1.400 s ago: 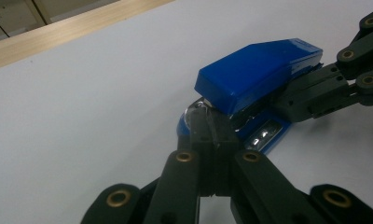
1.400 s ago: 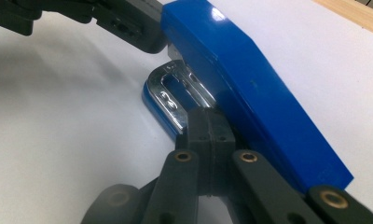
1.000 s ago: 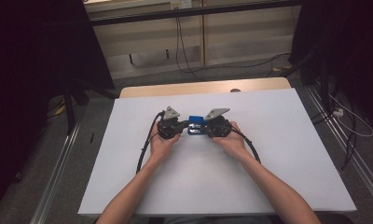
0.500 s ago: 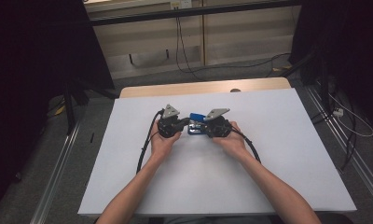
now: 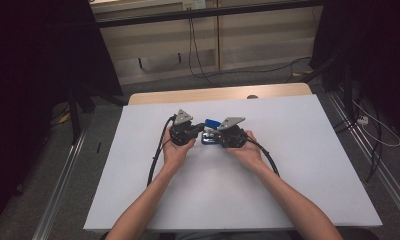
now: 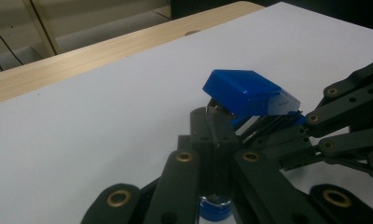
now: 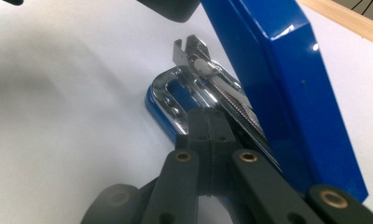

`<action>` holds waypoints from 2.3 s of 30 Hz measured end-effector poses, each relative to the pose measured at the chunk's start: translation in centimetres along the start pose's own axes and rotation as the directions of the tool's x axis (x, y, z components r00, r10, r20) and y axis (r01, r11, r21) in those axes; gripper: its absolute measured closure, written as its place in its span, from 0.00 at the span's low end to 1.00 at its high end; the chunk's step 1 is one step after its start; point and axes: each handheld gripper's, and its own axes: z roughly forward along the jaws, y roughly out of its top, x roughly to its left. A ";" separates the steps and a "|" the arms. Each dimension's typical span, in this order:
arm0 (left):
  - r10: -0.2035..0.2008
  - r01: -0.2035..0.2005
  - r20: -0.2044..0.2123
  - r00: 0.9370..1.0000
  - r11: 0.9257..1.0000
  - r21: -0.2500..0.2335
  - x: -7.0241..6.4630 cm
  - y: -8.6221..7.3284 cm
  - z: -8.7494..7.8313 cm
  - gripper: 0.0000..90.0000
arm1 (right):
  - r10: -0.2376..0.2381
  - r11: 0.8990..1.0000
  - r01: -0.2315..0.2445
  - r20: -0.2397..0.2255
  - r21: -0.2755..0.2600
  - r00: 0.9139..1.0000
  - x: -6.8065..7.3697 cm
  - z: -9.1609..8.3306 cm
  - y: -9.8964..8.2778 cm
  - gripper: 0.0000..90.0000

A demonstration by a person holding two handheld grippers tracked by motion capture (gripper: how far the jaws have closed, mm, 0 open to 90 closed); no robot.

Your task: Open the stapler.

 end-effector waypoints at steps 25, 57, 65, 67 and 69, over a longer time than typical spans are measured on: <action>0.005 -0.005 0.004 1.000 1.000 -0.025 -0.3 0.5 0.0 1.00 | 0.005 0.998 -0.002 0.049 -0.062 0.999 0.6 -0.1 0.2 1.00; -0.009 0.009 0.008 1.000 0.999 -0.035 -0.2 0.8 0.1 1.00 | 0.026 0.995 -0.015 0.103 -0.101 0.994 1.4 0.1 2.3 1.00; -0.013 0.013 -0.005 1.000 1.000 -0.011 0.0 0.5 0.3 1.00 | 0.048 0.996 -0.038 0.120 -0.085 0.992 1.4 0.2 2.3 1.00; -0.010 0.010 -0.005 1.000 1.000 0.008 0.2 0.2 0.6 1.00 | 0.047 0.996 -0.037 0.119 -0.085 0.992 1.5 0.3 2.3 1.00; -0.013 0.013 -0.003 1.000 1.000 0.017 0.3 0.0 0.8 1.00 | 0.047 0.996 -0.037 0.122 -0.084 0.991 1.5 0.2 2.3 1.00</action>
